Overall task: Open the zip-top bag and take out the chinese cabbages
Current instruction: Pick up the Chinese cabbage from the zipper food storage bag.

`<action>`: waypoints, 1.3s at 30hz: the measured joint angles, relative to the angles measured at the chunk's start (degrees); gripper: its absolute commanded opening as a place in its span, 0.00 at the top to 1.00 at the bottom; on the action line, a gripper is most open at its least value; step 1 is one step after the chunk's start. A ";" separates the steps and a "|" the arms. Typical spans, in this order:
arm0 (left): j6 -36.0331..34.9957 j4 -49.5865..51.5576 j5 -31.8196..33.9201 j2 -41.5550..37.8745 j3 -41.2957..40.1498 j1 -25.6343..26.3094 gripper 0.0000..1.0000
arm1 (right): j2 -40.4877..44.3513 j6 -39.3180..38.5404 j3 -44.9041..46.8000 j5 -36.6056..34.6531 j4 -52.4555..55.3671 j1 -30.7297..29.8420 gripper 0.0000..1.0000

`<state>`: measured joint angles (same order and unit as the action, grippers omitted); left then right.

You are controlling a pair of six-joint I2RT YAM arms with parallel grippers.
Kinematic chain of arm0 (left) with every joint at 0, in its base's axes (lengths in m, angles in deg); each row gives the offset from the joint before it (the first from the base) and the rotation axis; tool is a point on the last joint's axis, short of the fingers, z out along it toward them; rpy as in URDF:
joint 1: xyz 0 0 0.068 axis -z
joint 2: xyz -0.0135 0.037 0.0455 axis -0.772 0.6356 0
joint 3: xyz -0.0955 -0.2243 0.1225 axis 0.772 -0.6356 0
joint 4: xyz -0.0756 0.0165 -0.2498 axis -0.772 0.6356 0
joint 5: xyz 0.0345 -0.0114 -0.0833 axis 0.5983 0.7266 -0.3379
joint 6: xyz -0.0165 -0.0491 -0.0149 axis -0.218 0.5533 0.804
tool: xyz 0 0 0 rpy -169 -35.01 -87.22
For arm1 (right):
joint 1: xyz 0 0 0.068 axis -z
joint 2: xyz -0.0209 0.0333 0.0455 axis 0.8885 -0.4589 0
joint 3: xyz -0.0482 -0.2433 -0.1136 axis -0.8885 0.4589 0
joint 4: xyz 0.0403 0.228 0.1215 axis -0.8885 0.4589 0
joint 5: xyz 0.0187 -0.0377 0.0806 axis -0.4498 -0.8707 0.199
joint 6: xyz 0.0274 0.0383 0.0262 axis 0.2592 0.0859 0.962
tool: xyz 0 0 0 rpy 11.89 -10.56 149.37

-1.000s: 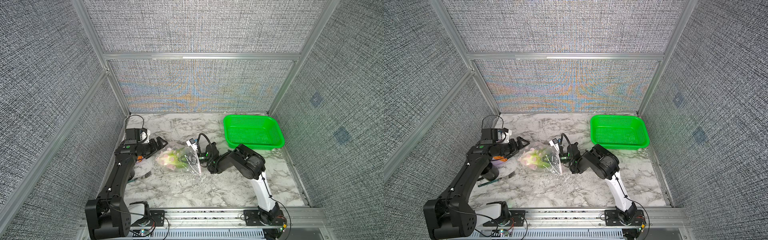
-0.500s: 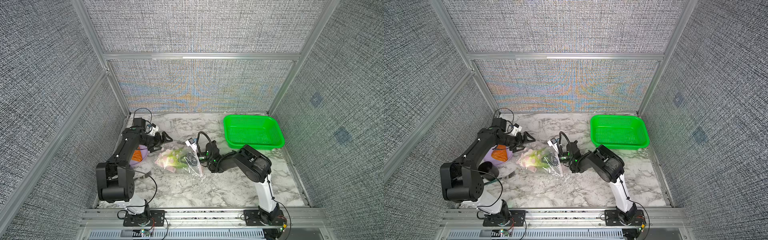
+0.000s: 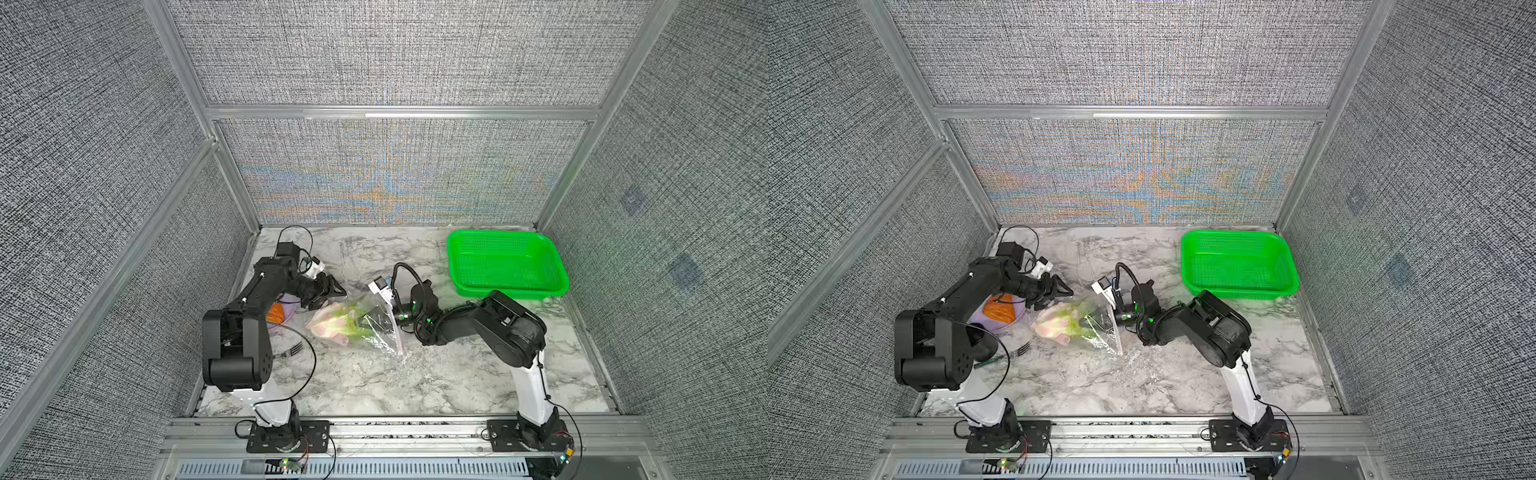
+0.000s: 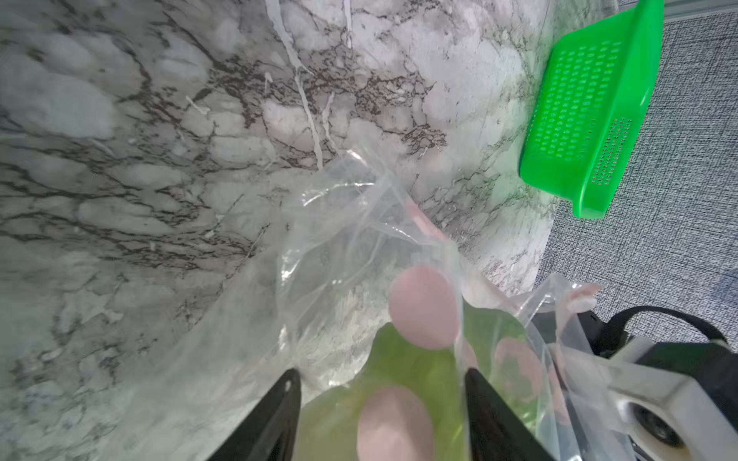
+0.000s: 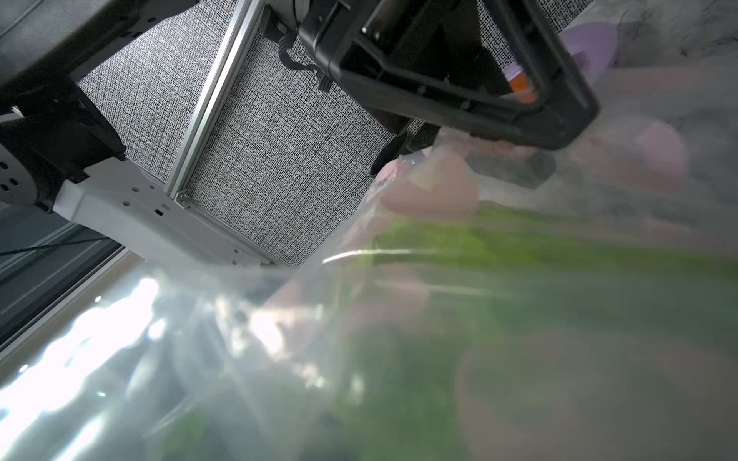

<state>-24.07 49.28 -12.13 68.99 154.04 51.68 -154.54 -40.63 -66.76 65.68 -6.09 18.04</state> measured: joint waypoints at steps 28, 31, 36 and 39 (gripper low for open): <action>15.43 -15.69 20.37 -28.24 -18.49 0.17 1.00 | 4.13 7.45 7.48 -6.84 -1.90 -1.44 1.00; 15.52 -16.70 22.64 -31.15 -19.85 0.17 1.00 | 4.15 10.84 8.07 -7.26 -5.57 -1.40 1.00; 14.49 -16.83 27.04 -33.31 -20.20 0.15 1.00 | 6.38 12.22 9.46 -8.13 -6.91 -0.85 1.00; 14.08 -16.44 28.79 -33.77 -20.44 0.11 1.00 | 9.05 9.49 9.99 -8.55 -4.42 -0.35 1.00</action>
<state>-9.99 32.85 16.65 35.22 133.60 51.79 -145.49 -31.14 -56.77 57.13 -10.51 17.69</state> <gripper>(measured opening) 0.063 0.088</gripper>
